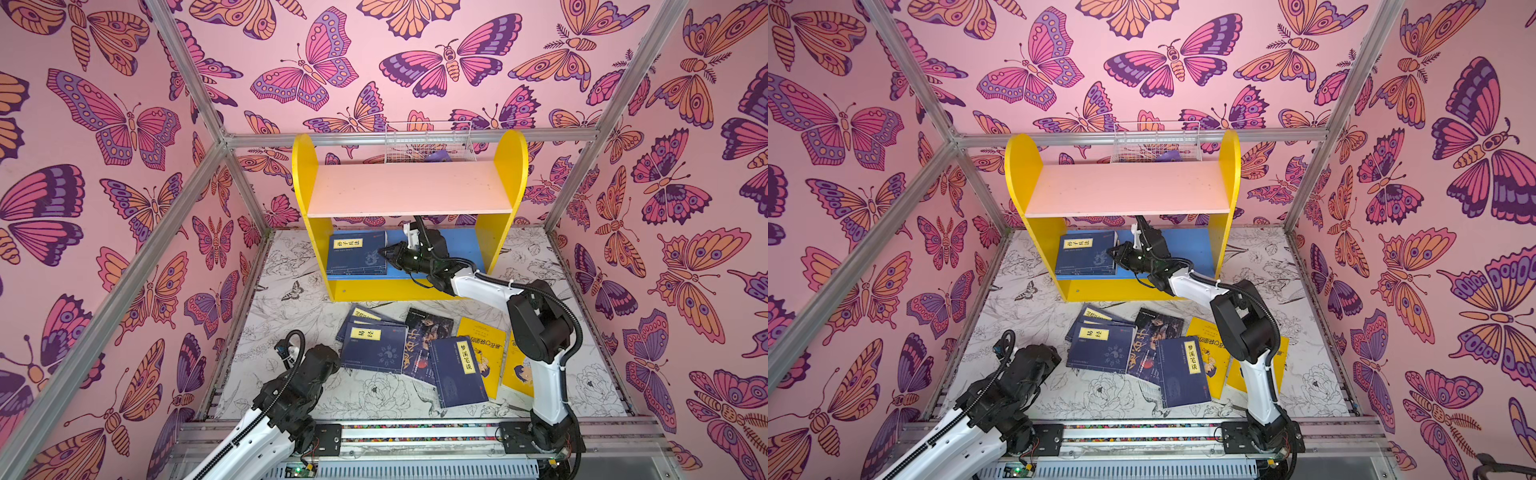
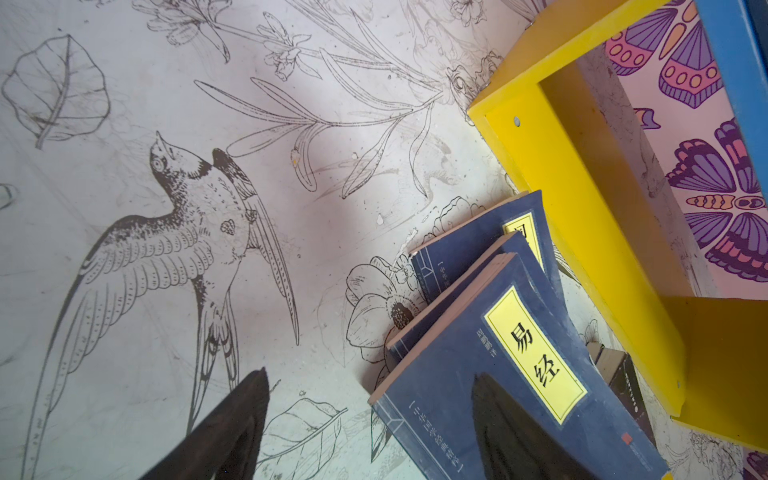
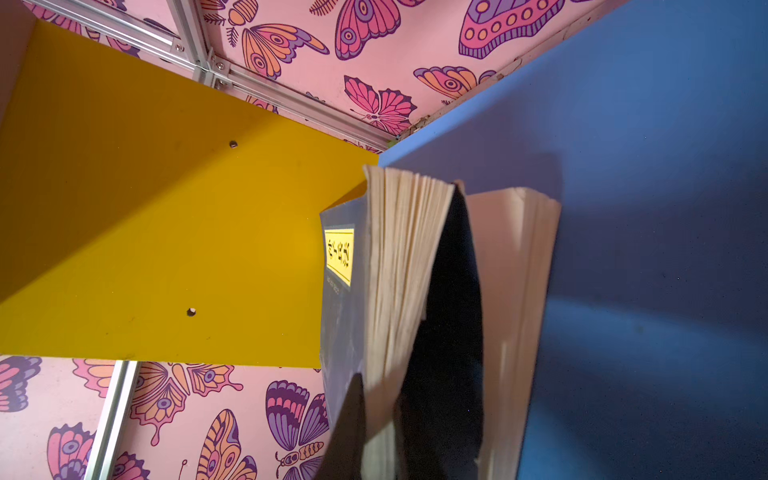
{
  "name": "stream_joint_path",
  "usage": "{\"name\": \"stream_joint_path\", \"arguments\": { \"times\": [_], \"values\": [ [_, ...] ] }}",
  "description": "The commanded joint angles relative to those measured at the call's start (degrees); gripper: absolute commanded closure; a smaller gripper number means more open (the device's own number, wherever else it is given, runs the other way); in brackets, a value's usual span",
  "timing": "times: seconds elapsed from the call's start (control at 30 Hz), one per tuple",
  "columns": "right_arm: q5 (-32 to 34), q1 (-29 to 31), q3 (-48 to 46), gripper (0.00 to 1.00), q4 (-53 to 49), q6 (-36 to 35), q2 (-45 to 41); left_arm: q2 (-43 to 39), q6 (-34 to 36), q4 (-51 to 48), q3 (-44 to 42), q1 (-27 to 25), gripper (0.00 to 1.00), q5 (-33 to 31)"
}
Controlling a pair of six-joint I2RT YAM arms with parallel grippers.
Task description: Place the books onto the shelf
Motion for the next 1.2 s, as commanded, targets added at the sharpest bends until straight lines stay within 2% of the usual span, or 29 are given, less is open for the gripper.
{"name": "stream_joint_path", "arguments": {
  "times": [0.0,0.07,0.1,0.2,0.4,0.57,0.8,1.17],
  "values": [
    [3.0,1.8,-0.1,0.97,-0.3,-1.4,-0.3,0.0,0.9,-0.6,-0.9,0.4,0.21,0.3],
    [3.8,2.1,0.3,0.89,-1.5,-3.1,-0.7,0.0,0.9,-0.4,-0.9,0.4,0.21,0.4],
    [4.4,2.4,1.3,0.80,-4.1,-4.6,-1.1,0.0,0.9,-0.2,-1.0,0.4,0.21,0.5],
    [7.5,3.8,4.3,0.65,-11.6,-10.6,-2.1,0.0,0.8,0.0,-1.1,0.4,0.21,0.6],
    [15.4,5.9,6.4,0.44,-21.2,-17.0,-3.2,0.1,0.9,0.6,-1.1,0.4,0.21,0.8],
    [18.8,5.9,10.0,0.37,-26.9,-22.0,-3.2,0.0,1.3,0.8,-1.1,0.4,0.20,1.0],
    [22.6,6.0,9.5,0.27,-29.6,-29.3,-5.7,0.2,1.9,1.3,-0.8,0.5,0.20,1.0],
    [12.0,5.8,2.4,0.28,-33.0,-50.8,-13.7,2.0,3.0,2.2,-0.3,0.4,0.17,1.2]
  ]
}}
